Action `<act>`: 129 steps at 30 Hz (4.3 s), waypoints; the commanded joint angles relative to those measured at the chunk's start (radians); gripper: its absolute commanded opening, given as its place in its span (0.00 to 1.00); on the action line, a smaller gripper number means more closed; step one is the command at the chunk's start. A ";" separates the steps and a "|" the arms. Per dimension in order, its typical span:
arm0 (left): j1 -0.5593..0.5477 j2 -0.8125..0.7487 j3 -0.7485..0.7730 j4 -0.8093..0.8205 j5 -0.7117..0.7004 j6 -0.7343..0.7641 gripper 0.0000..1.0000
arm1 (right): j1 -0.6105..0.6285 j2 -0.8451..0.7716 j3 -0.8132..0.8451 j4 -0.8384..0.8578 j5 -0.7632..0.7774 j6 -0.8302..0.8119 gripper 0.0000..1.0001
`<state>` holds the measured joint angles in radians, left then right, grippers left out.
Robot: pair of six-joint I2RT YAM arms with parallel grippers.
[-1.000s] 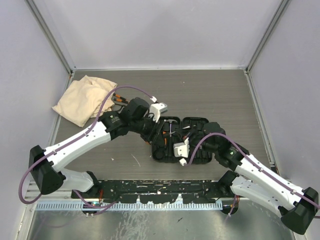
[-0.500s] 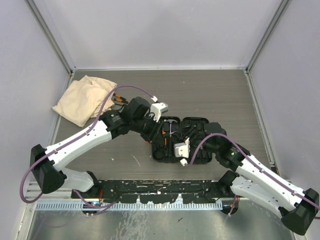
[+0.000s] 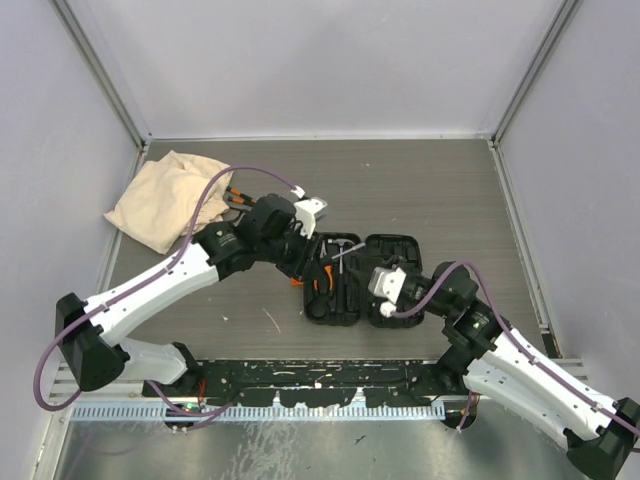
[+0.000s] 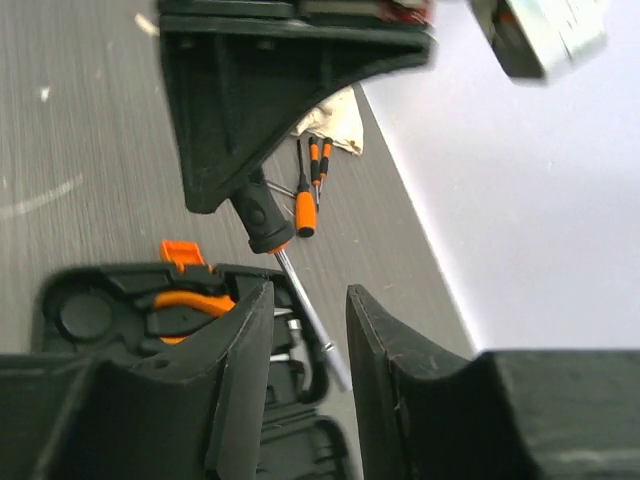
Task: Sort the tools into containers
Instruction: Pick up the screwdriver from the center of the board, then place the screwdriver in the storage box.
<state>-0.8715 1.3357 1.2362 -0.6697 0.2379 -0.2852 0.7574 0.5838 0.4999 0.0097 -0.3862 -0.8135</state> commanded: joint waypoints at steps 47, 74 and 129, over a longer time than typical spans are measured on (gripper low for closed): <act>-0.082 -0.074 -0.214 0.497 -0.077 -0.227 0.03 | 0.000 0.253 -0.218 0.597 0.652 2.212 0.04; -0.081 0.010 -0.091 0.204 -0.350 -0.223 0.68 | -0.066 0.314 0.264 -0.457 0.822 1.388 0.00; -0.081 0.054 -0.108 0.222 -0.325 -0.296 0.63 | -0.237 0.693 0.141 -0.212 0.465 1.338 0.32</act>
<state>-0.9550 1.4078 1.1130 -0.4835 -0.0891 -0.5690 0.5213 1.2942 0.6300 -0.2333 0.0734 0.5400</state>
